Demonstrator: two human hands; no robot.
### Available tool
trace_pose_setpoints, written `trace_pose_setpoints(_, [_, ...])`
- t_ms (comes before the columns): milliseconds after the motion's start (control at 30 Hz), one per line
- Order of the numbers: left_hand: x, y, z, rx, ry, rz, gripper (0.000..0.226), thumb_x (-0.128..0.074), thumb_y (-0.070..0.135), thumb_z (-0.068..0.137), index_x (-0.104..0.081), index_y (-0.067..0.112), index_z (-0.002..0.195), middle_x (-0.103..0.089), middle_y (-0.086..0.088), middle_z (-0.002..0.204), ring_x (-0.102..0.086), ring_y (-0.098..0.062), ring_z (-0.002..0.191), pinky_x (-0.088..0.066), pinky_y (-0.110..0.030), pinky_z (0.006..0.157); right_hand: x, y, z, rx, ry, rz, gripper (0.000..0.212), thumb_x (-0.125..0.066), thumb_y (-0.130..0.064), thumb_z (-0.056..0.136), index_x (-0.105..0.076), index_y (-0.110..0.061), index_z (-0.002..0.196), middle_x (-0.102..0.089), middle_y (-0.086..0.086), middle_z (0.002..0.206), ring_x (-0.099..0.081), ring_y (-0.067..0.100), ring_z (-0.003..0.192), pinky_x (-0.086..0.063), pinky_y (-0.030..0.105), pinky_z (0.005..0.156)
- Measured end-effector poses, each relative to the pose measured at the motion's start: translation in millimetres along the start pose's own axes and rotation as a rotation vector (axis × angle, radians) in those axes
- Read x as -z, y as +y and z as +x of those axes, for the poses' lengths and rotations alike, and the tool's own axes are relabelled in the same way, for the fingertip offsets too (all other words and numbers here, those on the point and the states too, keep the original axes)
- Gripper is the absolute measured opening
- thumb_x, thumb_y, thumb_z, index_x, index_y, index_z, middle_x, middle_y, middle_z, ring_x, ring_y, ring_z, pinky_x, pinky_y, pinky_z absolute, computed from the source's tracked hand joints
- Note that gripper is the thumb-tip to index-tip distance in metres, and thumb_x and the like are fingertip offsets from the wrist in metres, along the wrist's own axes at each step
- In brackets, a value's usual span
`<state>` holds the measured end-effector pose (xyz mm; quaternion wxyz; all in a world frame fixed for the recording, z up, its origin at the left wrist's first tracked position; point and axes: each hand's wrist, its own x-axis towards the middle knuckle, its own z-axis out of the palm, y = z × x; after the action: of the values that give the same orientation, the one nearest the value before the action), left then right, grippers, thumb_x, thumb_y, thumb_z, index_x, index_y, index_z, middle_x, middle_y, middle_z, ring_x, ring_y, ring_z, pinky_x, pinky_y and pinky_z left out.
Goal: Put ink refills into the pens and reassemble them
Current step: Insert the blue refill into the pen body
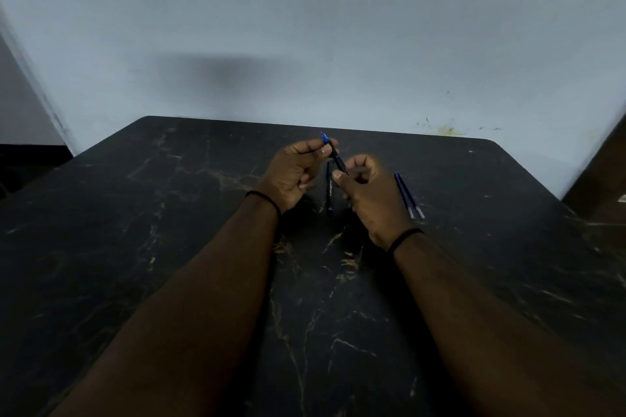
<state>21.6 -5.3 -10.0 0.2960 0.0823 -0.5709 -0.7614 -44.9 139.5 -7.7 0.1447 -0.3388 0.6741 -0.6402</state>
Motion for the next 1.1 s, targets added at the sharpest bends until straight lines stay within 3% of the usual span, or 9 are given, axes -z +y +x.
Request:
trace_pose_setpoints(67, [0.6, 0.0, 0.3, 0.002, 0.002, -0.010, 0.018, -0.058, 0.008, 0.094, -0.075, 0.014, 0.095, -0.069, -0.005, 0.089, -0.028, -0.003, 0.034, -0.021, -0.015, 0.033, -0.8, -1.0, -0.1, 0.007, 0.008, 0.002, 0.016, -0.064, -0.028, 0.096, -0.063, -0.014, 0.103, -0.069, 0.008, 0.093, -0.055, 0.011, 0.070, -0.043, 0.030, 0.066])
trace_pose_setpoints(200, [1.6, -0.3, 0.9, 0.004, 0.002, -0.007, 0.016, -0.058, 0.008, 0.094, -0.073, 0.012, 0.098, -0.069, -0.005, 0.088, -0.028, -0.003, 0.034, -0.022, -0.015, 0.033, -1.9, -0.2, 0.5, -0.004, 0.017, -0.065, 0.038, -0.046, -0.033, 0.105, -0.070, -0.007, 0.091, -0.067, 0.009, 0.079, -0.049, 0.013, 0.061, -0.037, 0.031, 0.061])
trace_pose_setpoints(400, [-0.8, -0.1, -1.2, 0.004, 0.011, -0.006, 0.016, -0.058, 0.006, 0.094, -0.073, 0.010, 0.097, -0.069, -0.005, 0.082, -0.028, -0.002, 0.034, -0.020, -0.015, 0.034, -0.4, 0.4, -1.2, 0.019, 0.003, -0.076, 0.024, -0.056, -0.028, 0.100, -0.066, -0.010, 0.086, -0.055, -0.003, 0.067, -0.046, 0.012, 0.061, -0.039, 0.033, 0.064])
trace_pose_setpoints(500, [-2.4, 1.5, -3.2, 0.009, 0.016, 0.007, 0.016, -0.058, 0.006, 0.094, -0.073, 0.011, 0.096, -0.069, -0.006, 0.084, -0.029, -0.003, 0.034, -0.017, -0.018, 0.036, -1.0, 0.1, -1.4, 0.015, -0.001, -0.049, 0.013, -0.065, -0.023, 0.095, -0.062, -0.010, 0.095, -0.059, 0.002, 0.079, -0.051, 0.014, 0.069, -0.043, 0.034, 0.067])
trace_pose_setpoints(633, [-4.5, 3.9, -5.2, 0.020, 0.026, 0.023, 0.015, -0.057, 0.006, 0.094, -0.071, 0.009, 0.099, -0.068, -0.005, 0.082, -0.028, -0.002, 0.034, -0.017, -0.018, 0.036, -1.7, -1.2, -2.2, 0.009, 0.006, -0.028, 0.016, -0.065, -0.027, 0.095, -0.061, -0.013, 0.104, -0.068, 0.007, 0.096, -0.056, 0.013, 0.076, -0.046, 0.033, 0.070])
trace_pose_setpoints(800, [-6.8, 5.4, -6.8, 0.028, 0.042, 0.023, 0.015, -0.055, 0.005, 0.095, -0.070, 0.009, 0.096, -0.066, -0.004, 0.080, -0.027, -0.002, 0.034, -0.014, -0.019, 0.037, -1.9, -1.4, -1.6, 0.000, 0.003, -0.099, 0.034, -0.045, -0.030, 0.105, -0.069, -0.012, 0.089, -0.062, 0.012, 0.080, -0.048, 0.019, 0.066, -0.039, 0.036, 0.064])
trace_pose_setpoints(1000, [-8.0, 6.1, -7.4, 0.028, 0.048, 0.032, 0.016, -0.055, 0.005, 0.096, -0.070, 0.009, 0.096, -0.058, -0.009, 0.081, -0.026, -0.002, 0.034, -0.011, -0.022, 0.039, -0.6, 0.6, -0.6, 0.011, -0.004, -0.091, 0.020, -0.058, -0.027, 0.099, -0.065, -0.010, 0.092, -0.059, 0.005, 0.077, -0.051, 0.017, 0.068, -0.044, 0.038, 0.068])
trace_pose_setpoints(1100, [-8.4, 5.8, -8.4, 0.031, 0.040, 0.045, 0.015, -0.055, 0.005, 0.096, -0.069, 0.008, 0.097, -0.066, -0.005, 0.081, -0.027, -0.002, 0.034, -0.014, -0.021, 0.038, -1.9, 0.6, -1.7, 0.012, 0.001, -0.048, 0.015, -0.067, -0.023, 0.094, -0.060, -0.011, 0.099, -0.062, 0.007, 0.089, -0.055, 0.017, 0.077, -0.047, 0.036, 0.071])
